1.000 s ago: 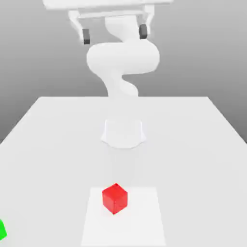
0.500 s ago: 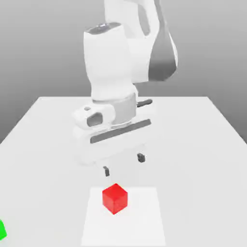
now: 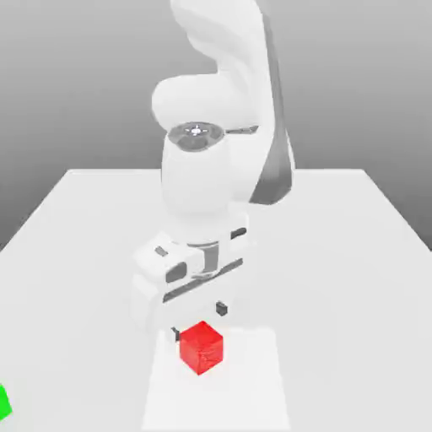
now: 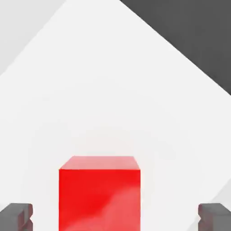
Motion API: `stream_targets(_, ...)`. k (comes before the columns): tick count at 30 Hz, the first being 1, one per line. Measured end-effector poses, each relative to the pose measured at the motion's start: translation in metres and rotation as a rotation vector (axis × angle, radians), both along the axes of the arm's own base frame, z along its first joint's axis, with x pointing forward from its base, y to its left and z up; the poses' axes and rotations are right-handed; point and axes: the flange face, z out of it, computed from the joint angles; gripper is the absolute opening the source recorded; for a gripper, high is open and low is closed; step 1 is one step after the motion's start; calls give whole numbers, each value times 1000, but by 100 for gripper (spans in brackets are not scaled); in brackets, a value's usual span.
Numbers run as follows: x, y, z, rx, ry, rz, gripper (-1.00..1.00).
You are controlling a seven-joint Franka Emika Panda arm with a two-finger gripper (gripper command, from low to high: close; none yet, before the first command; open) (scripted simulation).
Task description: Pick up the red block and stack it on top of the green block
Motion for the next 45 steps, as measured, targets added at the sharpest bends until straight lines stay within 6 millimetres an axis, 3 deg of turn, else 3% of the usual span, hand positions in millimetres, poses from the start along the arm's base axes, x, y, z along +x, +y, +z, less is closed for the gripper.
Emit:
stream_targets(10,-9,1,-45,5,16,-5,0)
stream_targets(11,-10,1,-49,6,19,-6,-100)
stream_targets(18,-10,2,-49,6,20,-6,-100)
stream_targets(29,0,0,-1,0,1,-1,-100)
stream_targets(38,-10,0,17,6,19,-9,-100)
stream_targets(40,1,-3,22,-8,19,1,-100)
stream_targets(42,17,-17,29,-26,17,-9,-100)
stream_targets(44,25,-71,36,-41,18,-112,-100)
stream_targets(45,30,-85,39,-47,19,-133,-100)
